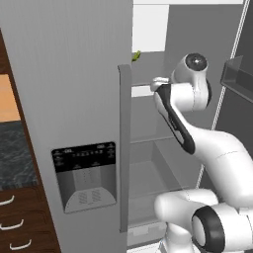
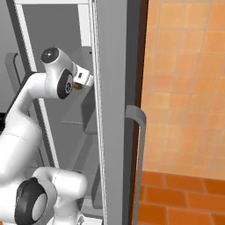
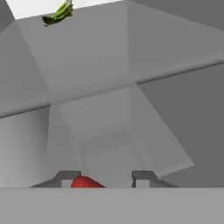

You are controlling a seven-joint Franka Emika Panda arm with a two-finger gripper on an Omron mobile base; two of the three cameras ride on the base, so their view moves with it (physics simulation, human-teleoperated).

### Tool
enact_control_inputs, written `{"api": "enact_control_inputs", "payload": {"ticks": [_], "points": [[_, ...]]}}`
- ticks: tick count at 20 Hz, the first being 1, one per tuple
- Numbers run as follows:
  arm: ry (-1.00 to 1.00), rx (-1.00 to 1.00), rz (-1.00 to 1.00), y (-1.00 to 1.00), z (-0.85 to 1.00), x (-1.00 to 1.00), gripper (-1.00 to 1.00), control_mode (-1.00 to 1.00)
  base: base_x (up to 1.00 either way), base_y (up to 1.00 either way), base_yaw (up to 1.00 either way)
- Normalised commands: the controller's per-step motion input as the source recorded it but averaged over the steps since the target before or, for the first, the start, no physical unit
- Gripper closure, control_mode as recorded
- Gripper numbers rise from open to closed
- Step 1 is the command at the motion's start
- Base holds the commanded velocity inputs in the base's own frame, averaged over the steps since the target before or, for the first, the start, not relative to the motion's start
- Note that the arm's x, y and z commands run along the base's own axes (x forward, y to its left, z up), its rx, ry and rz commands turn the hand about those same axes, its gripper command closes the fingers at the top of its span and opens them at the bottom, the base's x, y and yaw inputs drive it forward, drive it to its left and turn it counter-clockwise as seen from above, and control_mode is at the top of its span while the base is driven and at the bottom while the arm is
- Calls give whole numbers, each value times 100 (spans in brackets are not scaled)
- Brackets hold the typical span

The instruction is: Take the strawberry from the fridge and place it on top of the pancake, located on the dining counter.

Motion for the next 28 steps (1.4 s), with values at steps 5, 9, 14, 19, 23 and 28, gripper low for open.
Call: {"api": "enact_control_inputs", "payload": {"ticks": [5,9,14,19,23,28], "points": [[7,-12,33,-1,-55,-98,100,-100,0,0,0],[27,-23,21,0,-35,-76,100,-100,0,0,0],[16,-5,5,0,-58,-45,100,-100,0,0,0],[32,-1,-8,-4,-8,-47,100,-100,0,0,0],[37,0,-11,-2,1,-36,100,-100,0,0,0],[0,1,-8,-16,-32,-82,100,-100,0,0,0]]}}
